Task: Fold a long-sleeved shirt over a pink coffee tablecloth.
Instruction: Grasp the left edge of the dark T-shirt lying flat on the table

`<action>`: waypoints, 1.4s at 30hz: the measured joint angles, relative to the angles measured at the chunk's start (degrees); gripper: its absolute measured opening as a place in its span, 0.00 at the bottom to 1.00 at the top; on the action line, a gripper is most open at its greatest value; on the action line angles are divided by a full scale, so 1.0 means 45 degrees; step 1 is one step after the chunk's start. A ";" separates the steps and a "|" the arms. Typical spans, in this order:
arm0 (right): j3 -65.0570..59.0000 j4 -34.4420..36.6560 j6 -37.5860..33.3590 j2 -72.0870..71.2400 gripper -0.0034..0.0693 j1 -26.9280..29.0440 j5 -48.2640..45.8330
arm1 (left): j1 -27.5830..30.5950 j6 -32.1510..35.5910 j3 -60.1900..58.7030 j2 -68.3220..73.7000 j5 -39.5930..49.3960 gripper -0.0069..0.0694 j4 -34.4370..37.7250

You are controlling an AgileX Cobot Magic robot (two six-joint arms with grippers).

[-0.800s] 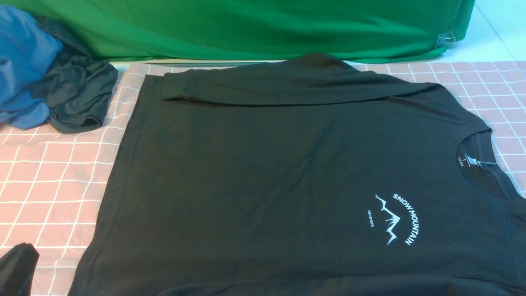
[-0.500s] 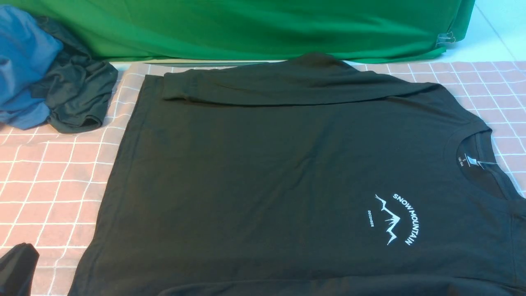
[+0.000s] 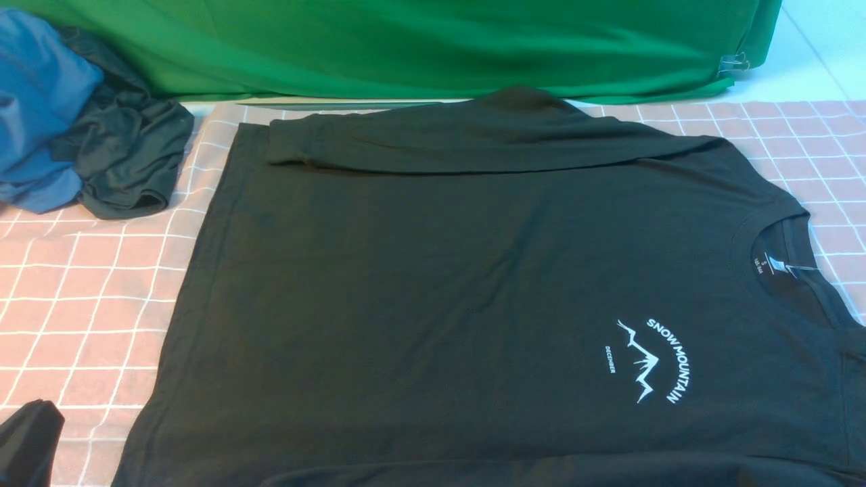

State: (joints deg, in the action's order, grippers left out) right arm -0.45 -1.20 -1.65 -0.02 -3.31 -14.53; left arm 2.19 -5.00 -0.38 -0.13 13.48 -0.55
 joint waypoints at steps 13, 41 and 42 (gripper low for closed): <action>0.0000 0.0000 0.0000 0.0000 0.37 0.0000 0.0000 | 0.0000 -0.1504 -0.0006 0.0000 -0.3905 0.11 0.5117; 0.0000 0.1749 0.6768 0.0000 0.37 -0.0012 0.5503 | 0.0000 -0.3834 1.1173 0.9512 0.8709 0.11 0.1046; 0.0065 0.1749 0.6787 0.0000 0.36 -0.0062 0.5204 | 0.0000 -0.3300 1.1204 1.0358 0.9576 0.11 0.1312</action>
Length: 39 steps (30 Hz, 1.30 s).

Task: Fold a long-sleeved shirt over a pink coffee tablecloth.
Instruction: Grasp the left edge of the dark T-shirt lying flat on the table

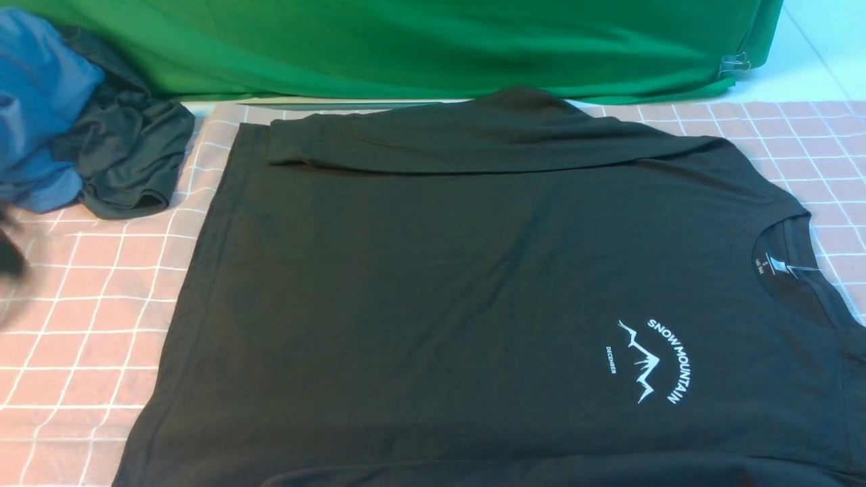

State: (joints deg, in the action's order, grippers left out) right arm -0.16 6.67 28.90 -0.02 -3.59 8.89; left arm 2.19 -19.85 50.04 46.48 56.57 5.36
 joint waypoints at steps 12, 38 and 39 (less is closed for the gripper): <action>0.6614 0.0011 -0.3751 0.5006 0.10 -0.2190 -0.8482 | -0.0024 0.2582 -0.2328 0.2479 -0.0382 0.11 0.2850; 0.9288 0.0162 -0.5791 1.2529 0.10 -0.5859 -0.8971 | -0.5449 -0.1186 -0.3589 0.5567 -0.1968 0.16 -0.1333; 0.9288 0.0162 -0.5791 1.2529 0.10 -0.5871 -0.8970 | -0.5469 -0.1161 -0.3589 0.5581 -0.2052 0.17 -0.1314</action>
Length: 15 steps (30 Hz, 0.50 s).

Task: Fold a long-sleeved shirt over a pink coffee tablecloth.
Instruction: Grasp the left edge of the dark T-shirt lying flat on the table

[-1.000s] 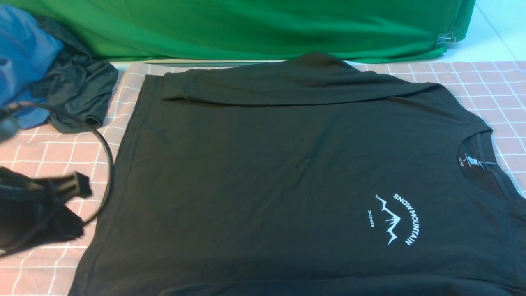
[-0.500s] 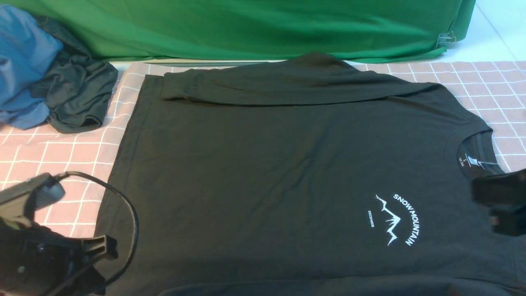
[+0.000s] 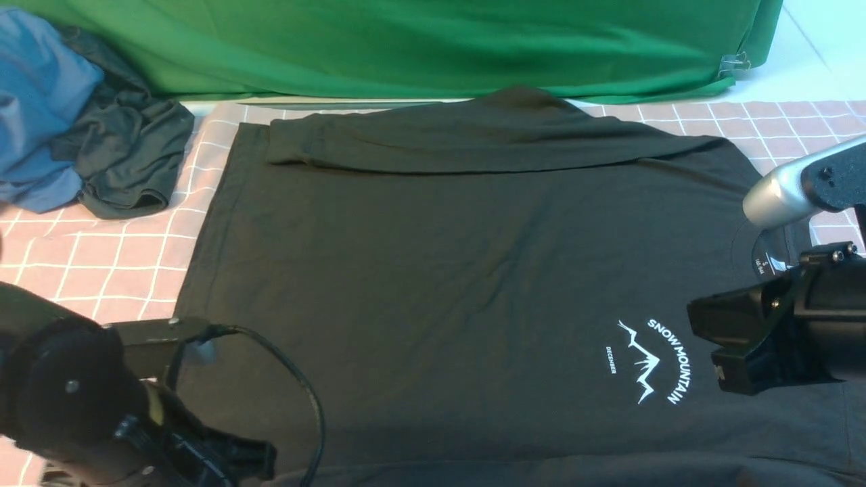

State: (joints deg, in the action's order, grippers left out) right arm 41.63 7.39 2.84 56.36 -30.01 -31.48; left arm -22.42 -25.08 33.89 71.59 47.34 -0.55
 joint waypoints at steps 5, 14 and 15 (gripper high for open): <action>0.0020 0.0000 0.0000 0.0000 0.10 -0.0002 0.0025 | -0.0063 0.0039 0.0000 0.0462 -0.0516 0.39 -0.0206; 0.0020 0.0000 0.0000 0.0000 0.10 -0.0002 0.0038 | -0.0063 0.0030 0.0000 0.1532 -0.1148 0.73 -0.0321; 0.0020 0.0000 0.0000 0.0000 0.10 -0.0002 0.0038 | -0.0063 0.0030 0.0000 0.1693 -0.1162 0.73 -0.0321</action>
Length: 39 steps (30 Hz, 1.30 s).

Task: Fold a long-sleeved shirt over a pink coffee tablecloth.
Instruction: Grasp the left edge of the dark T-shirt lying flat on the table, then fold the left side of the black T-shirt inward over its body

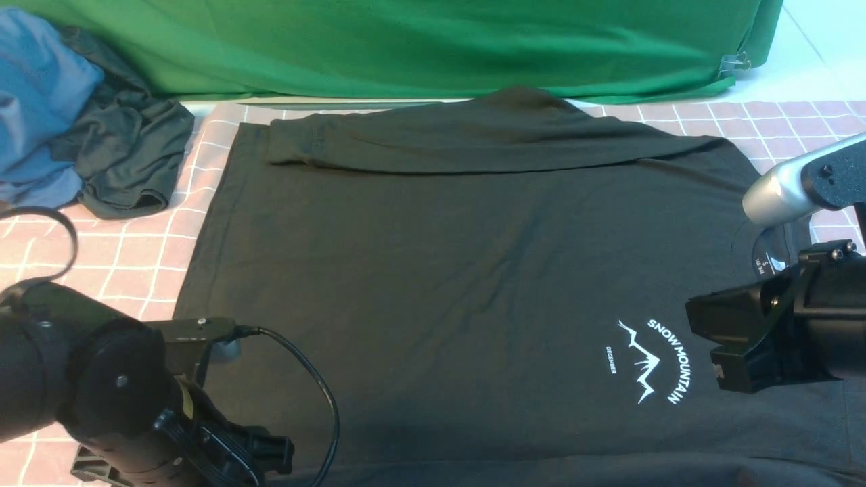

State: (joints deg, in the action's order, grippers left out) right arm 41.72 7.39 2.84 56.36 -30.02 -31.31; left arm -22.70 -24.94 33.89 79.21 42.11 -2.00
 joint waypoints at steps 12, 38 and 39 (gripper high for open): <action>0.0000 0.0000 0.0000 0.0000 0.10 0.0000 0.0171 | -0.0016 0.0101 0.0126 0.0940 -0.0132 0.49 0.0352; 0.0000 0.0000 -0.0011 0.0000 0.10 0.0000 0.0275 | -0.0016 0.0188 0.1812 -0.1799 0.3155 0.15 0.0443; 0.0000 0.0000 -0.0011 0.0000 0.10 0.0000 0.0275 | -0.0016 0.0158 0.2225 -0.1799 0.3330 0.15 0.0341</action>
State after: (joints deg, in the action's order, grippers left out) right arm 41.72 7.39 2.79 56.36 -30.02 -30.07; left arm -22.77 -24.23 43.90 71.12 57.10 -0.46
